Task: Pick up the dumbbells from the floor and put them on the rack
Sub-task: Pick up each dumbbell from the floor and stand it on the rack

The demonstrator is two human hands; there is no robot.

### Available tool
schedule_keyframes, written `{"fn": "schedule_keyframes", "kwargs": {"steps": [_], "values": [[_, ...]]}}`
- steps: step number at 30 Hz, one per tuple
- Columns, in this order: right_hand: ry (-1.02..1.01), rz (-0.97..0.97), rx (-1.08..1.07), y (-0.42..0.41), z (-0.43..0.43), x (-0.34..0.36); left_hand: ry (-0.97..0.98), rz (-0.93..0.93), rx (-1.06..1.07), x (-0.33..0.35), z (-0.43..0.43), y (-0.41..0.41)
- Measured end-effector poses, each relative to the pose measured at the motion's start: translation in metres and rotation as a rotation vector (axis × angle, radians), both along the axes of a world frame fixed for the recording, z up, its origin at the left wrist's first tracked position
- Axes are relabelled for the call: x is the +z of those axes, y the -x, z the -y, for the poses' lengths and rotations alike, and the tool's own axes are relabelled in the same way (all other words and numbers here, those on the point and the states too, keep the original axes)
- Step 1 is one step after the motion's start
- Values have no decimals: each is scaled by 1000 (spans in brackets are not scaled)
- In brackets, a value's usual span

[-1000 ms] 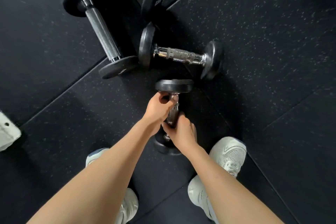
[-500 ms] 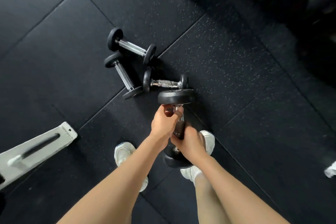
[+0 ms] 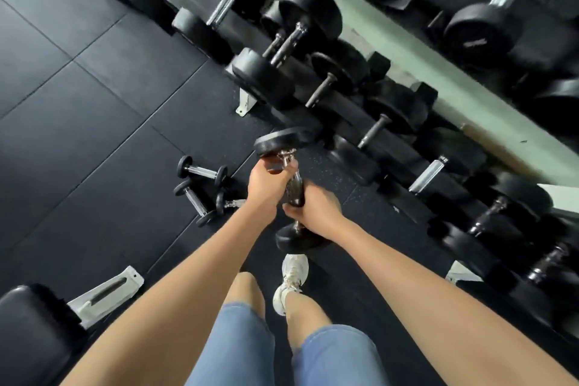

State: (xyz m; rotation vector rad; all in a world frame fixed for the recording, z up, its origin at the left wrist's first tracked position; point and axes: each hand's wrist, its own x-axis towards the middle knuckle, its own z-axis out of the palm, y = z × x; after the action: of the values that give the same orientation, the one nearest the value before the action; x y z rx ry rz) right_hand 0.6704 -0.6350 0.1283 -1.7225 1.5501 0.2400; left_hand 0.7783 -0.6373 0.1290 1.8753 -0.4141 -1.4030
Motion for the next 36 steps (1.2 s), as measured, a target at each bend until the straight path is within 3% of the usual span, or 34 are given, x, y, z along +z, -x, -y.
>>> {"fn": "schedule_keyframes", "kwargs": {"steps": [7, 19, 28, 36], "values": [[79, 38, -90, 32, 63, 56, 93, 88, -117, 53, 73, 33], [201, 46, -366, 72, 258, 90, 221, 153, -366, 80, 301, 83], [249, 117, -636, 71, 423, 80, 228, 358, -633, 89, 484, 111], [249, 43, -774, 63, 497, 55, 215, 447, -820, 75, 559, 120]]}}
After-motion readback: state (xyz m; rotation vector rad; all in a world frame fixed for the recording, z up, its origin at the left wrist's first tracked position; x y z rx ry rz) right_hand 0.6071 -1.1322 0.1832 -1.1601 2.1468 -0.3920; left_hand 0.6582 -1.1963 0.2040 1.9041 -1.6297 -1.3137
